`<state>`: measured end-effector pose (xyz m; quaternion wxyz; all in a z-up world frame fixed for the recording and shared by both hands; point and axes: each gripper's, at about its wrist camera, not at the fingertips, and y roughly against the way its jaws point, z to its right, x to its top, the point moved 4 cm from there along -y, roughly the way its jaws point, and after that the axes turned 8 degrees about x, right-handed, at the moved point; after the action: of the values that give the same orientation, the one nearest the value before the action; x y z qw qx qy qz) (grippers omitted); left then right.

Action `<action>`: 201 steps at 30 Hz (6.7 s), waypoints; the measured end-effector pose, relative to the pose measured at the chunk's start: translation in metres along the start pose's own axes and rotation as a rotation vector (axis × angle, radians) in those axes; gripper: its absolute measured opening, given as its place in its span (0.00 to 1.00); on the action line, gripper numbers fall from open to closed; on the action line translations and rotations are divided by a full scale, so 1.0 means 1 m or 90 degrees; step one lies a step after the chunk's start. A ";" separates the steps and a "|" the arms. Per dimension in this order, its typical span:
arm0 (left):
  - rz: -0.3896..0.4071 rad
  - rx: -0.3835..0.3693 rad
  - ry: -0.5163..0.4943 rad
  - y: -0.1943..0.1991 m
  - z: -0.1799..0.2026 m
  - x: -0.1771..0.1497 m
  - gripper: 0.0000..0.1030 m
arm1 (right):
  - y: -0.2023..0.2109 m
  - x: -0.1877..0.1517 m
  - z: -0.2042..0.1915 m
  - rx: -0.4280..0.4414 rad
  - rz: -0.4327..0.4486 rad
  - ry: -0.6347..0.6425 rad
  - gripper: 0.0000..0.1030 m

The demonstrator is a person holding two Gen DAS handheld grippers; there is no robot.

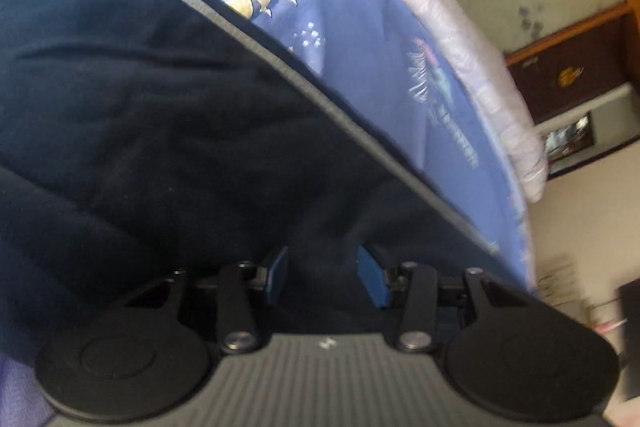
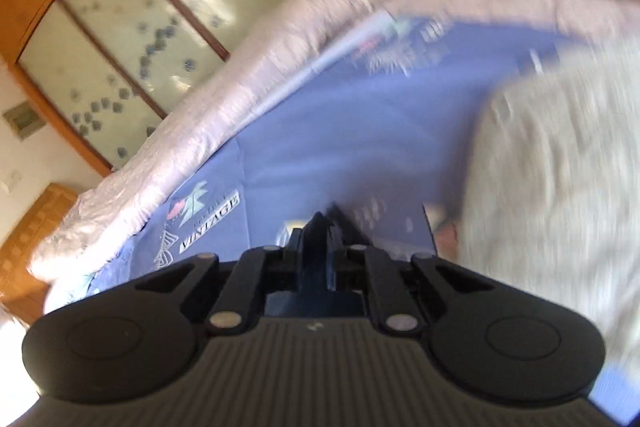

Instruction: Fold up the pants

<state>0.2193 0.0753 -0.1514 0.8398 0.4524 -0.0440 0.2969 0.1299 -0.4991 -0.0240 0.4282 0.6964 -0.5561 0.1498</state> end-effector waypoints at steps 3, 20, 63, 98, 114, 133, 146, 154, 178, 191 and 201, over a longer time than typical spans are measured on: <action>0.017 0.006 -0.033 0.004 0.003 -0.005 0.37 | -0.026 -0.011 0.027 -0.146 -0.045 0.071 0.16; -0.003 -0.008 -0.026 0.005 0.000 -0.002 0.38 | -0.152 -0.001 0.015 -0.091 -0.191 0.159 0.42; -0.026 -0.009 -0.122 -0.016 0.053 -0.028 0.52 | -0.017 -0.037 0.061 -0.004 -0.093 -0.185 0.48; -0.080 -0.099 0.053 -0.020 0.038 0.033 0.88 | -0.063 -0.268 -0.274 0.283 -0.349 0.282 0.09; -0.018 -0.040 -0.032 -0.011 0.037 0.038 0.15 | 0.004 -0.221 -0.213 0.295 -0.283 0.135 0.43; 0.165 0.025 0.059 0.177 -0.105 0.057 0.41 | 0.022 -0.228 -0.207 0.185 -0.241 0.129 0.45; 0.244 -0.001 0.425 0.222 -0.288 0.041 0.61 | 0.043 -0.334 -0.290 0.309 -0.408 0.224 0.45; 0.290 -0.017 0.469 0.204 -0.300 0.073 0.70 | 0.058 -0.330 -0.288 0.290 -0.405 0.247 0.45; 0.227 -0.011 -0.169 0.147 0.033 0.031 0.26 | 0.044 -0.287 -0.247 0.245 -0.327 0.132 0.46; 0.112 -0.073 -0.140 0.168 -0.022 0.000 0.49 | -0.010 -0.265 -0.242 0.287 -0.348 -0.056 0.59; 0.077 -0.084 -0.146 0.143 -0.025 -0.002 0.53 | -0.043 -0.303 -0.291 0.319 -0.463 -0.170 0.69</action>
<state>0.1360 0.1536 -0.0623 0.8376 0.4237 -0.1862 0.2901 0.1440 -0.0807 -0.0790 0.1960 0.9415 -0.2726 0.0288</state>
